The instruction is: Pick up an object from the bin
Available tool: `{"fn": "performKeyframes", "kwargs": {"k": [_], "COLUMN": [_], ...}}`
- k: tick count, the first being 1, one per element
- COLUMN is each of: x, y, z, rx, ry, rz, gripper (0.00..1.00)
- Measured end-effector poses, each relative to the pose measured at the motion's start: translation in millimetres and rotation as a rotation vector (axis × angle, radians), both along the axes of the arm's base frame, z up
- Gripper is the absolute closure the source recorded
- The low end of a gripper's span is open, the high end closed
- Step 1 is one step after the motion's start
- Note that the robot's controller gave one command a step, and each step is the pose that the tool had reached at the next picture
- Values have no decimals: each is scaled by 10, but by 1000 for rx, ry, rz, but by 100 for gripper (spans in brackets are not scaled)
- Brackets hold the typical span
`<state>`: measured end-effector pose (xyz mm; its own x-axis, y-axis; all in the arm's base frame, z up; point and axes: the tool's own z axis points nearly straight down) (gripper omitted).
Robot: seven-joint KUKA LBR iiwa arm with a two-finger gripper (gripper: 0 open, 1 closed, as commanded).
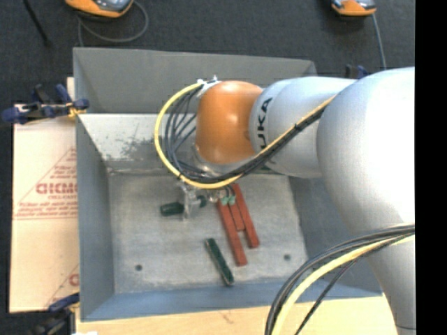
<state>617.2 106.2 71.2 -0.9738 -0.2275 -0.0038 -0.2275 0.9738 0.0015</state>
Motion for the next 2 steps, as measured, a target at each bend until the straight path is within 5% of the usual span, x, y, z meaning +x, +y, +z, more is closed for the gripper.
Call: {"fn": "performKeyframes", "kwargs": {"k": [1, 2], "x": [-7, 54], "y": [-67, -51], "z": [1126, 1385], "rx": [-3, -3], "ry": [-8, -6], "rz": [338, 339], "gripper": [100, 100]}}
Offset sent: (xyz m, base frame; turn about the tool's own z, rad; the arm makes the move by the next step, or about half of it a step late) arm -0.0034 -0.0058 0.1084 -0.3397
